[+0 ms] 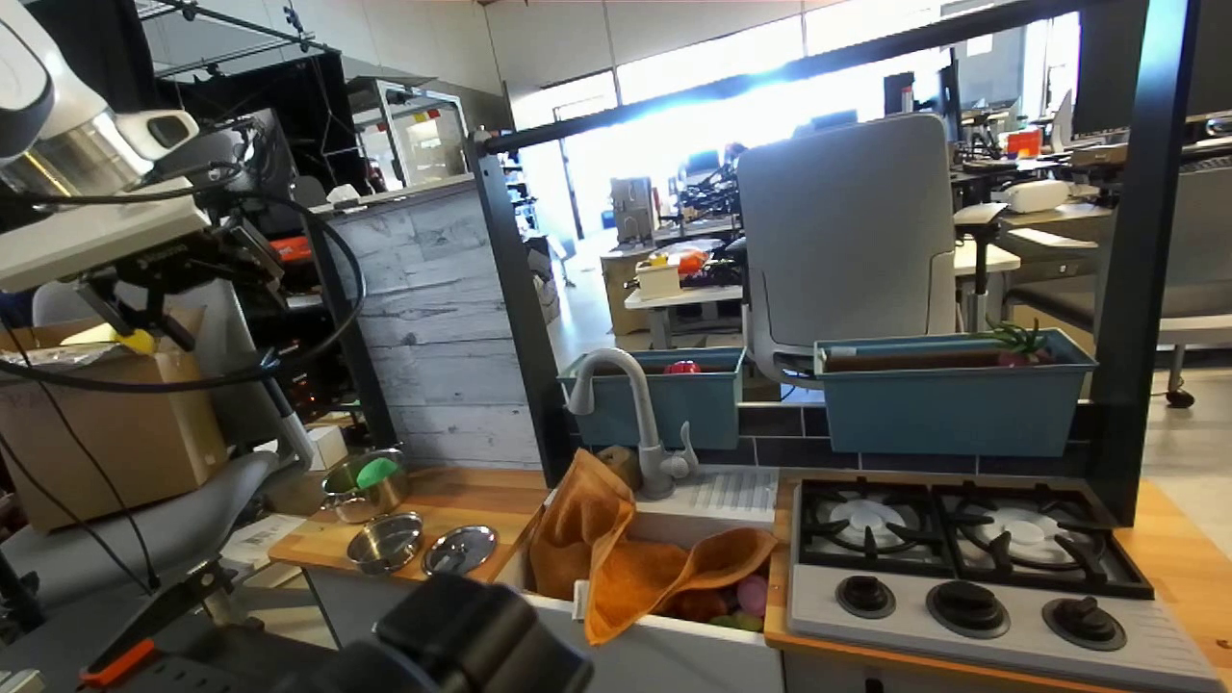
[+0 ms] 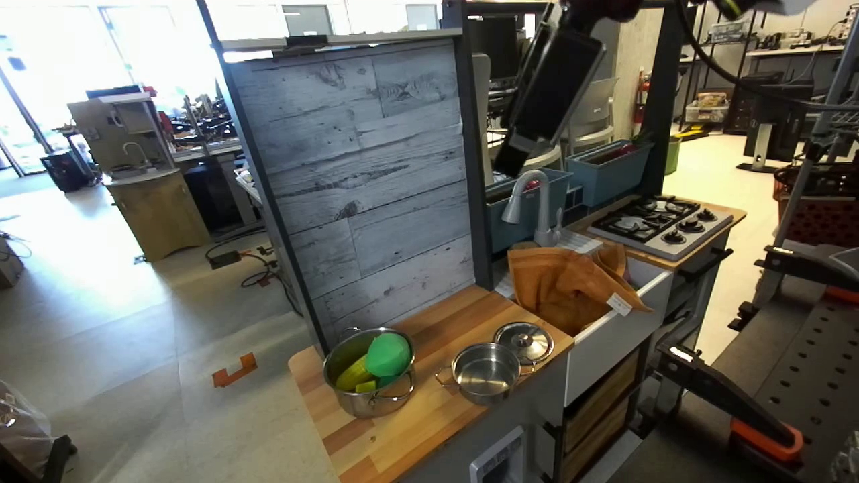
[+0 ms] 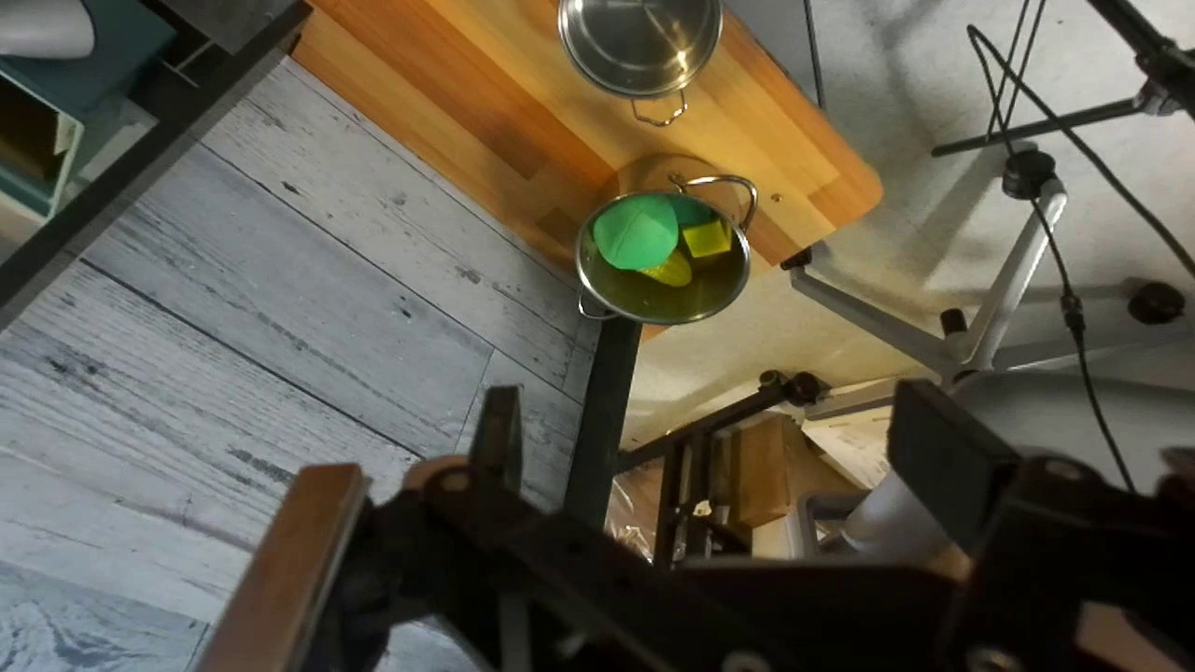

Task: Move the right pot to the left of the lid, then hang the towel on the black rod, lastly, put the yellow plushie in the right pot

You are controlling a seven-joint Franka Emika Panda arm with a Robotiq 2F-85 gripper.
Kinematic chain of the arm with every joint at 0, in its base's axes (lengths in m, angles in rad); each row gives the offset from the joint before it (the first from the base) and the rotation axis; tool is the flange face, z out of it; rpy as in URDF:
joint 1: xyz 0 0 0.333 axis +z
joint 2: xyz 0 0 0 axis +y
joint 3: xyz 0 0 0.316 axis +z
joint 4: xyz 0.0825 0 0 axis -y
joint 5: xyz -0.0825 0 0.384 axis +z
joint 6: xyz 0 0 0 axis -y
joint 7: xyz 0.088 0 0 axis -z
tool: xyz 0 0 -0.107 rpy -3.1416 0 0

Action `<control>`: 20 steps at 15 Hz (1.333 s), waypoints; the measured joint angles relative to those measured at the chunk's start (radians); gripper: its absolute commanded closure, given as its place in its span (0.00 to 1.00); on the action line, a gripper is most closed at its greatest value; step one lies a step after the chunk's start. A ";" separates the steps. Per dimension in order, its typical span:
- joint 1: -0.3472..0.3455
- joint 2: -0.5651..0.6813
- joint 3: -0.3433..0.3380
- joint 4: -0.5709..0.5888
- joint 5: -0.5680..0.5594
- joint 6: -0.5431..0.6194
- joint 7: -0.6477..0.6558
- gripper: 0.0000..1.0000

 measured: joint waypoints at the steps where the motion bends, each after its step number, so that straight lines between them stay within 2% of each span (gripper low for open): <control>1: 0.019 -0.011 -0.007 0.020 0.050 -0.023 -0.020 0.00; 7: 0.087 -0.039 -0.092 0.179 0.283 -0.089 -0.125 0.00; 12: 0.107 0.117 -0.154 0.319 0.521 -0.204 -0.198 0.00; 16: 0.034 0.326 -0.149 0.442 0.650 -0.272 -0.218 0.00; 20: -0.093 0.540 -0.145 0.559 0.666 -0.328 -0.205 0.00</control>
